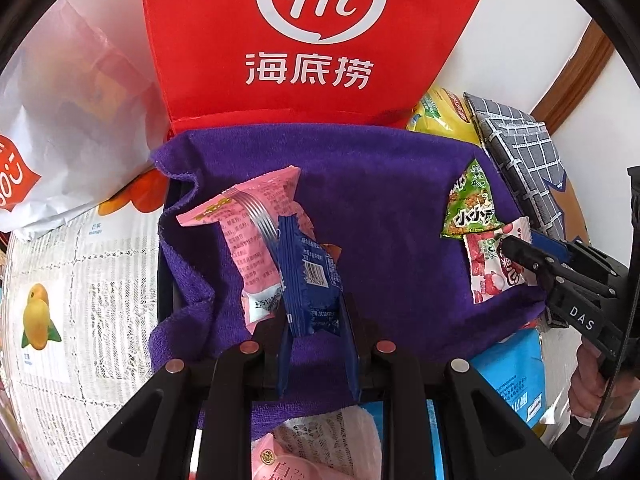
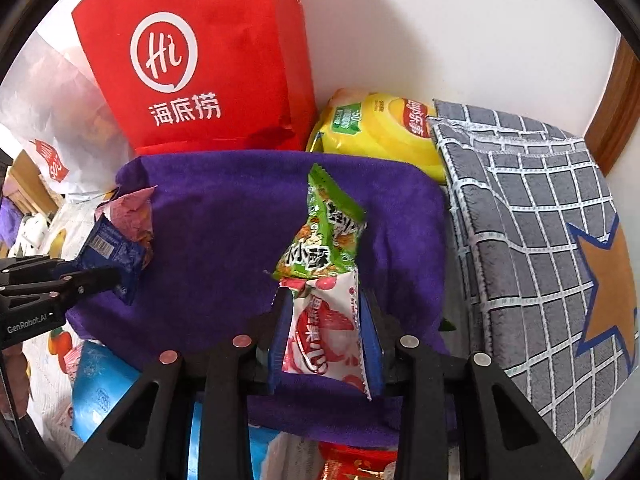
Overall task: Organize snacks
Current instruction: 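Open the left tool on the towel while the right tool releases the lychee bag, then move both open tools back over the loose snacks beside the towel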
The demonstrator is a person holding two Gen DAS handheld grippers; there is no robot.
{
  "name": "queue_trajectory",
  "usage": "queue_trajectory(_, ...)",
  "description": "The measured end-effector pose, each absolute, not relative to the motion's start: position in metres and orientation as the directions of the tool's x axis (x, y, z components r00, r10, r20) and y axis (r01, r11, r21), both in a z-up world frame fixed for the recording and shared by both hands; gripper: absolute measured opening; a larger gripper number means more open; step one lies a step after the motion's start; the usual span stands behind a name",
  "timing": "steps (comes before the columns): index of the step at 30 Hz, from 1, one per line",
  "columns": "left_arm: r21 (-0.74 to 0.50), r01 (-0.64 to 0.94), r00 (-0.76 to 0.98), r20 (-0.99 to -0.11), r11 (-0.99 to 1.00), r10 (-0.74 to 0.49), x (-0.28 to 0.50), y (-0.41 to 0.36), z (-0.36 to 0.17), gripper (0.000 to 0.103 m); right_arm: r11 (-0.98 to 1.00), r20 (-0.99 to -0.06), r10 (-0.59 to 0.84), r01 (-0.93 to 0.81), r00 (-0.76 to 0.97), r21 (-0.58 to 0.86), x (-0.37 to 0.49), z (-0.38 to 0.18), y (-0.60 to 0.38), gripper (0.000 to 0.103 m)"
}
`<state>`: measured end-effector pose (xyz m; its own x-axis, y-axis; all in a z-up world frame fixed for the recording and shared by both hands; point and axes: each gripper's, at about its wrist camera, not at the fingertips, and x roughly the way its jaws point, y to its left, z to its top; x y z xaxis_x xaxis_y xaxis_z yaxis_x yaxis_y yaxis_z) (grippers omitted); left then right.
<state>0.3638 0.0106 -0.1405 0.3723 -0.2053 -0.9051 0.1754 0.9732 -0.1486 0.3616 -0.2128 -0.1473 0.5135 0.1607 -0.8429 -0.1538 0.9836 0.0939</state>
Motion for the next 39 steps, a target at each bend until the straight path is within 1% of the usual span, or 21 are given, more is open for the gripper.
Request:
queue_trajectory(3, -0.15, 0.173, 0.37, -0.906, 0.973, -0.205, 0.364, 0.012, -0.14, 0.022, 0.984, -0.843, 0.158, -0.149, 0.514, 0.093, 0.36, -0.146, -0.215, 0.036)
queue_trajectory(4, -0.149, 0.17, 0.37, -0.907, 0.974, -0.203, 0.364, 0.012, -0.139, 0.022, 0.985, -0.843, 0.156, -0.148, 0.515, 0.092, 0.359, -0.144, -0.215, 0.038)
queue_trajectory(6, -0.15, 0.166, 0.375, -0.905, 0.975, -0.203, 0.363, 0.013, -0.136, 0.023, 0.985, -0.836, 0.157, -0.144, 0.525, 0.094, 0.355, -0.139, -0.217, 0.046)
queue_trajectory(7, -0.151, 0.164, 0.375, -0.905, 0.975, -0.203, 0.362, 0.013, -0.135, 0.025, 0.985, -0.833, 0.159, -0.145, 0.53, 0.097, 0.352, -0.136, -0.217, 0.046)
queue_trajectory(8, -0.16, 0.162, 0.369, -0.905, 0.974, -0.21, 0.362, 0.014, -0.133, 0.03, 0.984, -0.827, 0.165, -0.147, 0.538, 0.1, 0.348, -0.131, -0.217, 0.047)
queue_trajectory(11, -0.178, 0.167, 0.374, -0.899, 0.97, -0.229, 0.358, 0.014, -0.124, 0.039, 0.985, -0.814, 0.161, -0.141, 0.558, 0.098, 0.34, -0.12, -0.219, 0.052)
queue_trajectory(14, -0.167, 0.171, 0.404, -0.887, 0.971, -0.224, 0.352, 0.014, -0.111, 0.048, 0.987, -0.803, 0.158, -0.125, 0.575, 0.104, 0.331, -0.108, -0.222, 0.053)
queue_trajectory(16, -0.169, 0.178, 0.426, -0.875, 0.969, -0.231, 0.345, 0.015, -0.099, 0.05, 0.988, -0.797, 0.156, -0.107, 0.583, 0.114, 0.323, -0.1, -0.227, 0.053)
queue_trajectory(20, -0.164, 0.19, 0.465, -0.854, 0.968, -0.236, 0.335, 0.015, -0.079, 0.052, 0.989, -0.787, 0.147, -0.081, 0.599, 0.124, 0.308, -0.087, -0.232, 0.054)
queue_trajectory(23, -0.158, 0.201, 0.488, -0.84, 0.967, -0.238, 0.328, 0.013, -0.066, 0.053, 0.991, -0.772, 0.132, -0.067, 0.622, 0.116, 0.291, -0.075, -0.235, 0.062)
queue_trajectory(25, -0.155, 0.206, 0.497, -0.834, 0.966, -0.24, 0.322, 0.011, -0.06, 0.053, 0.992, -0.763, 0.12, -0.054, 0.635, 0.111, 0.28, -0.069, -0.237, 0.063)
queue_trajectory(26, -0.154, 0.215, 0.503, -0.829, 0.965, -0.244, 0.316, 0.01, -0.056, 0.053, 0.993, -0.759, 0.114, -0.045, 0.641, 0.111, 0.273, -0.065, -0.239, 0.068)
queue_trajectory(27, -0.152, 0.217, 0.507, -0.827, 0.964, -0.245, 0.313, 0.009, -0.054, 0.053, 0.993, -0.758, 0.106, -0.035, 0.643, 0.11, 0.268, -0.062, -0.239, 0.079)
queue_trajectory(28, -0.152, 0.22, 0.51, -0.824, 0.964, -0.246, 0.309, 0.007, -0.052, 0.053, 0.994, -0.758, 0.099, -0.027, 0.645, 0.106, 0.264, -0.059, -0.239, 0.082)
queue_trajectory(31, -0.148, 0.228, 0.516, -0.82, 0.962, -0.248, 0.295, 0.006, -0.045, 0.055, 0.998, -0.752, 0.058, -0.016, 0.657, 0.063, 0.249, -0.052, -0.238, 0.084)
queue_trajectory(33, -0.151, 0.225, 0.518, -0.818, 0.963, -0.249, 0.286, 0.007, -0.042, 0.058, 1.0, -0.748, 0.009, 0.007, 0.663, 0.018, 0.239, -0.049, -0.235, 0.088)
queue_trajectory(35, -0.156, 0.22, 0.518, -0.818, 0.963, -0.25, 0.279, 0.009, -0.04, 0.06, 1.0, -0.742, -0.022, 0.024, 0.67, -0.008, 0.231, -0.047, -0.234, 0.088)
queue_trajectory(39, -0.134, 0.189, 0.531, -0.82, 0.973, -0.216, 0.26, 0.015, -0.035, 0.063, 1.0, -0.728, -0.019, 0.018, 0.685, -0.009, 0.212, -0.043, -0.234, 0.088)
